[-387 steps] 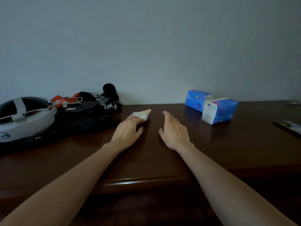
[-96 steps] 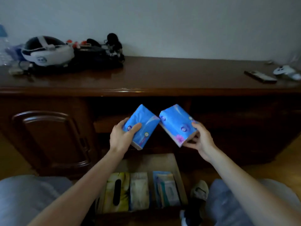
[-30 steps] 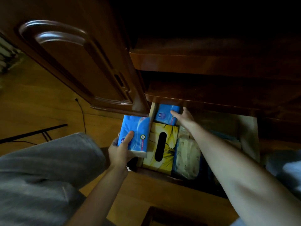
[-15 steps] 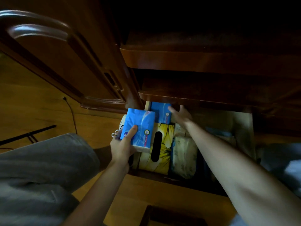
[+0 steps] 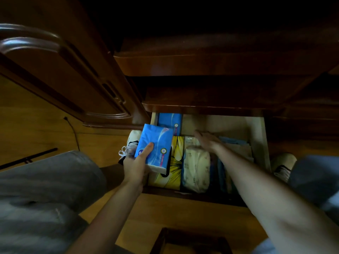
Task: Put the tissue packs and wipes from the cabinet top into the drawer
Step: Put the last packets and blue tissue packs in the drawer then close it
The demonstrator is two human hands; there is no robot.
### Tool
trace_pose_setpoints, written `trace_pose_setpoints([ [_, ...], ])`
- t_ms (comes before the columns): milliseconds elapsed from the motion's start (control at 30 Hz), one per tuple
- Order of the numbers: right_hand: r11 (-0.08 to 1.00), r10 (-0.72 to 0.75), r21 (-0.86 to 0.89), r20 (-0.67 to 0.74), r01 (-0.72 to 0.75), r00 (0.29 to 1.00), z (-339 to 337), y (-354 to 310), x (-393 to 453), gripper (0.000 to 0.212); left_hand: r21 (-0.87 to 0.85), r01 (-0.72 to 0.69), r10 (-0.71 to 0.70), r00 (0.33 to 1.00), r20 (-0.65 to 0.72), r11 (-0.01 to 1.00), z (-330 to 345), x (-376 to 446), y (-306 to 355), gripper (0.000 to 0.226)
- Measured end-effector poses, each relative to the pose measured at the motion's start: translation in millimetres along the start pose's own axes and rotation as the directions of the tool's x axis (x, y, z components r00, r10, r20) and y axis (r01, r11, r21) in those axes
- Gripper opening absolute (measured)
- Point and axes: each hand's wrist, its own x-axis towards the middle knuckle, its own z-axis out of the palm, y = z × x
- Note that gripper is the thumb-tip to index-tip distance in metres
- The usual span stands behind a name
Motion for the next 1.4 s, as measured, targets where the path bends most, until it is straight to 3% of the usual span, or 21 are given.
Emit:
trace_pose_setpoints([
  [100,0.996,-0.032,-0.079,0.043,0.036,0.999,-3.8,1.5,4.8,0.057,0.015,0.014,-0.014,1.000,0.004,1.000,2.0,0.3,-1.8,0.029],
  [133,1.000,-0.012,-0.024,0.026,0.013,1.000,-4.6,2.1,4.4,0.058,0.016,0.013,-0.013,1.000,0.005,1.000,3.9,0.2,-2.2,0.029],
  [233,0.989,0.010,0.150,-0.150,0.013,0.989,-8.9,9.0,-0.7,0.051,0.008,0.021,-0.021,1.000,-0.005,1.000,11.6,0.4,-4.0,0.028],
  [333,0.984,-0.006,0.168,-0.311,0.061,0.950,-15.4,11.3,-17.8,0.042,-0.057,0.091,-0.090,0.995,0.035,0.994,21.7,1.8,-7.5,0.040],
  [367,0.967,-0.020,0.238,-0.272,0.088,0.962,-15.9,9.7,-24.4,0.044,-0.066,0.101,-0.098,0.994,0.047,0.993,26.0,2.6,-9.0,0.044],
  [433,0.857,-0.078,0.512,0.014,0.060,0.997,-14.3,-0.6,-41.5,0.062,-0.020,0.061,-0.060,0.997,0.047,0.998,34.9,4.8,-13.7,0.045],
  [500,0.739,-0.200,0.674,0.221,-0.001,0.954,-11.3,-9.2,-55.4,0.075,0.057,-0.027,0.025,0.998,0.049,0.998,44.6,5.9,-17.3,0.045],
  [633,0.704,-0.214,0.710,0.184,0.021,0.959,-11.5,0.2,-66.1,0.061,0.218,-0.168,0.135,0.978,0.156,0.961,65.8,0.2,-16.3,0.061],
  [767,0.546,-0.080,0.833,0.161,-0.092,0.984,-24.1,29.2,-66.2,0.042,0.277,-0.197,0.119,0.954,0.276,0.941,78.2,-4.5,-20.2,0.052],
  [867,0.413,0.106,0.902,0.087,-0.124,0.990,-31.3,40.8,-58.4,0.046,0.471,-0.363,0.229,0.920,0.319,0.804,73.8,-1.2,-27.6,0.048],
  [933,0.391,0.239,0.913,0.021,-0.116,0.971,-32.5,41.9,-51.0,0.041,0.573,-0.417,0.284,0.907,0.311,0.705,66.7,6.7,-30.9,0.046],
  [1067,0.320,0.375,0.947,-0.103,-0.025,0.921,-35.3,32.9,-30.6,0.032,0.618,-0.397,0.291,0.918,0.270,0.678,53.0,22.3,-35.7,0.042],
  [1167,0.328,0.472,0.944,-0.195,0.034,0.860,-37.7,28.8,-13.5,0.041,0.646,-0.413,0.303,0.911,0.281,0.642,46.9,32.3,-41.2,0.040],
  [1233,0.389,0.482,0.918,-0.273,0.075,0.832,-37.5,26.5,-4.3,0.053,0.657,-0.426,0.312,0.905,0.290,0.622,43.5,37.5,-45.7,0.041],
  [1300,0.499,0.440,0.862,-0.344,0.092,0.830,-37.3,23.0,4.4,0.063,0.659,-0.427,0.308,0.904,0.297,0.619,40.5,41.3,-49.0,0.043],
  [1400,0.611,0.373,0.790,-0.338,0.046,0.864,-32.2,13.6,21.1,0.073,0.675,-0.413,0.298,0.911,0.287,0.612,36.3,46.8,-51.2,0.044],
])
